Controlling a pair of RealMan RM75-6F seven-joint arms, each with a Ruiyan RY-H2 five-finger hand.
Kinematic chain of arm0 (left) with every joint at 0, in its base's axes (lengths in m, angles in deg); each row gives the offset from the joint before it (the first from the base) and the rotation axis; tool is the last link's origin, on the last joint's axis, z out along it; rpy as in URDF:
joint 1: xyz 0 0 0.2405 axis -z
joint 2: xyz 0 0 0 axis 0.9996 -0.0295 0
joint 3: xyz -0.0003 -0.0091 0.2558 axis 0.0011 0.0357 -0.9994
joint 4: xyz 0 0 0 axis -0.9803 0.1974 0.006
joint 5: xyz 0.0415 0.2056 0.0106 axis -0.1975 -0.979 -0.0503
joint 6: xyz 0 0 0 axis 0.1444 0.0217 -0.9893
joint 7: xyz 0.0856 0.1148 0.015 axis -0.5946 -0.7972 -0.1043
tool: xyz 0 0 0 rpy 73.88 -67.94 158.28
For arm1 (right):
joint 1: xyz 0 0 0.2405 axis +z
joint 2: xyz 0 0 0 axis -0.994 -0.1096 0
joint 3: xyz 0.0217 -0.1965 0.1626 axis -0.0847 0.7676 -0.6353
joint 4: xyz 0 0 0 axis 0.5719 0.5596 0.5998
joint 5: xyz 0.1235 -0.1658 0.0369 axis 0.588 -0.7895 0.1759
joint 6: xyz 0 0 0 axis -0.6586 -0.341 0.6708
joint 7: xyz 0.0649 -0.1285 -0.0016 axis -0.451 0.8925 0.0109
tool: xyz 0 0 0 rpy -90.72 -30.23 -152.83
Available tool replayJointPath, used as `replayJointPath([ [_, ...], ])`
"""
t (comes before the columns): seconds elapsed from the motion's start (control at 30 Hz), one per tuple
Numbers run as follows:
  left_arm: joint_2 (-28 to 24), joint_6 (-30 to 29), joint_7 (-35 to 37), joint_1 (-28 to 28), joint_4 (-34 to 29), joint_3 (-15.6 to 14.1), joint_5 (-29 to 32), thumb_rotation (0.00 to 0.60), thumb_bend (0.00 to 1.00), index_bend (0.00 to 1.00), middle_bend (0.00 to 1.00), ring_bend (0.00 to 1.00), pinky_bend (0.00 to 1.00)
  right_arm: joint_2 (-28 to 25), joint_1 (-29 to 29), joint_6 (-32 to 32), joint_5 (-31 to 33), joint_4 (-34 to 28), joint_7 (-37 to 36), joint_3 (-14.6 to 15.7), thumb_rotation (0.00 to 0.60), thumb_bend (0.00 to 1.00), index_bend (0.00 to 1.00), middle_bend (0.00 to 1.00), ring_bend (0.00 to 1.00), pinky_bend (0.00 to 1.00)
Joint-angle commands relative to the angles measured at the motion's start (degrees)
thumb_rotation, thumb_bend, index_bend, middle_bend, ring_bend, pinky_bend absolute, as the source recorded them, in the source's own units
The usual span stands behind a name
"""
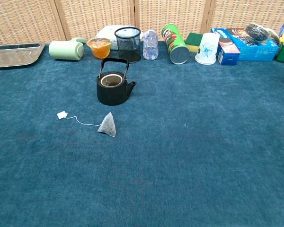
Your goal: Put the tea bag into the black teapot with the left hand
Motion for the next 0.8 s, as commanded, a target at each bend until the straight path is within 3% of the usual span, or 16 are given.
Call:
replayJointPath([
  [0.03,0.09,0.20,-0.07,0.10,0.03,0.02,0.05,0.600,0.24,0.16,0.24,0.19,0.17,-0.01,-0.02,0.04,0.13,0.01,0.07,-0.02,0.600,0.24,0.24,0.29,0.23,0.17],
  [0.57,-2.02,2.33,-3.18,2.65,-1.59,1.69,-0.30,0.600,0.24,0.16,0.24,0.23,0.19,0.09,-0.93,-1.54,-0.10,0.59,-0.97,0.05,0.600,0.24,0.24,0.29,0.23,0.17],
  [0.67,-2.49,3.73,-4.90,4.05,-2.05,2.61,0.12,0.600,0.24,0.16,0.31,0.30,0.30,0.08,-1.11,-1.64,0.15,0.86,-1.35,0.00,0.600,0.24,0.24,0.29,0.23,0.17],
  [0.73,-2.87,5.10,-7.02,5.36,-2.18,3.26,0.31,0.600,0.24,0.17,0.47,0.43,0.48,0.12,-1.24,-1.68,0.26,1.14,-1.70,0.03,0.600,0.24,0.24,0.29,0.23,0.17],
  [0.77,-3.04,5.77,-7.78,5.90,-2.30,3.49,0.53,0.600,0.24,0.17,0.52,0.47,0.52,0.13,-1.27,-1.67,0.29,1.25,-1.85,0.04,0.600,0.24,0.24,0.29,0.23,0.17],
  [0.8,-3.27,6.55,-8.55,6.44,-2.51,3.65,0.75,0.600,0.24,0.18,0.63,0.56,0.60,0.12,-1.32,-1.68,0.35,1.35,-1.99,0.04,0.600,0.24,0.24,0.29,0.23,0.17],
])
